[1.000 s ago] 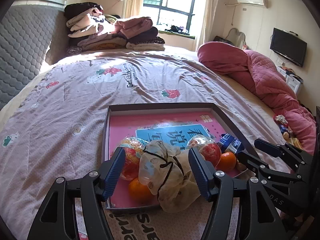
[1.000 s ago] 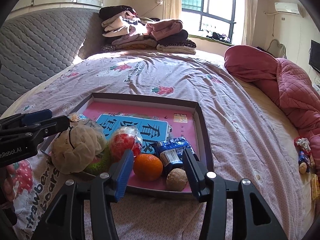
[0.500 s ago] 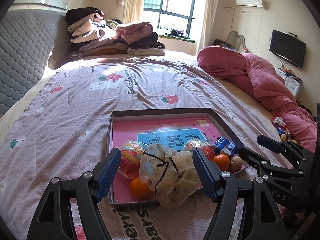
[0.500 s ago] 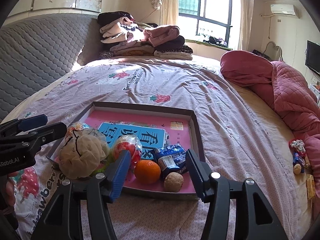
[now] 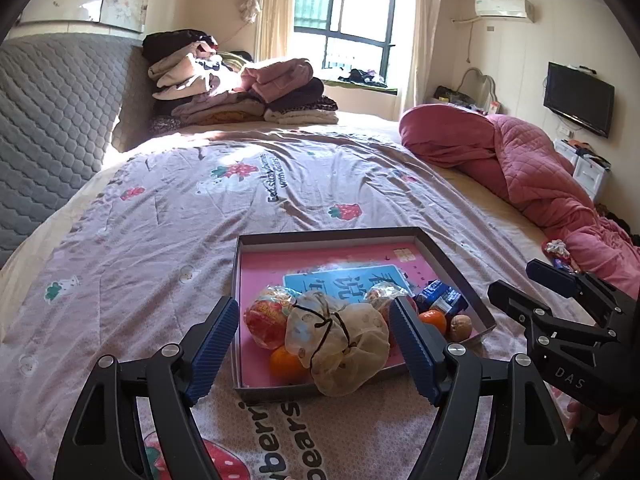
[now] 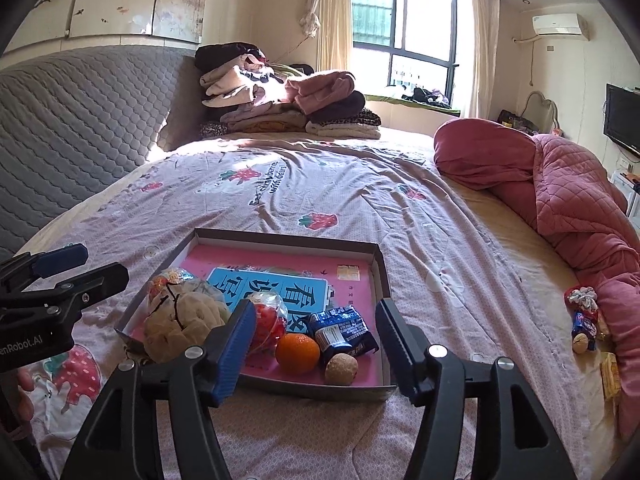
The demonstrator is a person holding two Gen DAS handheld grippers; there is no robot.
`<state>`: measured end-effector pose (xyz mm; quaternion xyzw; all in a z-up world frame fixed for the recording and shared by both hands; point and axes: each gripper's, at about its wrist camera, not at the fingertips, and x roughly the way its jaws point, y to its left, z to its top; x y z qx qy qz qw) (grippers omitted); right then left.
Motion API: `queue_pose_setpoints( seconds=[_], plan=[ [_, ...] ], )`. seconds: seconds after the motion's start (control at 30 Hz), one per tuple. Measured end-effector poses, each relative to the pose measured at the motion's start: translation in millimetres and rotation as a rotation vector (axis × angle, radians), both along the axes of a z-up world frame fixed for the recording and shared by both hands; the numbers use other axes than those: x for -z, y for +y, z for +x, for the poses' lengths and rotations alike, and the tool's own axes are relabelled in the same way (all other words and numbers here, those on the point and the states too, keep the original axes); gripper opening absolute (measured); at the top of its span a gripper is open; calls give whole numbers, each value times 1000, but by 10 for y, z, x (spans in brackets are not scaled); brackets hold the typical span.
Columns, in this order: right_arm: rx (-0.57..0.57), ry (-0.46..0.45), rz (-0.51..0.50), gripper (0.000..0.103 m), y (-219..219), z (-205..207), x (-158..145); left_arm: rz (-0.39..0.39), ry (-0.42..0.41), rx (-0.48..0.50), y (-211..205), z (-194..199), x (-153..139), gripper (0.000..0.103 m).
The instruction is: Organize objects
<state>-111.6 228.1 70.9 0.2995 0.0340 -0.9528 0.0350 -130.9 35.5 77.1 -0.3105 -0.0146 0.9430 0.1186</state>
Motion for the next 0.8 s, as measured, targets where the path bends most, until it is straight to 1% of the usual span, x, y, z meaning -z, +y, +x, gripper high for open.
queue_pose_setpoints(
  seconds=[0.2,0.3,0.43,0.63,0.8],
  plan=[
    [-2,24,-27,63,24,164,-119,-31,46,-30,36,242,-152,79],
    [-3,36,-37,65,36,246,-175,-51,57,-40,67,365,-179,79],
    [-8,47,-39,68,16,368,-215,-52,60,-39,85,505,-152,79],
    [-13,51,-26,70,-18,527,-200,-42,25,-47,72,608,-32,79],
    [-10,48,-28,70,-36,598,-178,-75,24,-59,70,666,40,79]
  ],
)
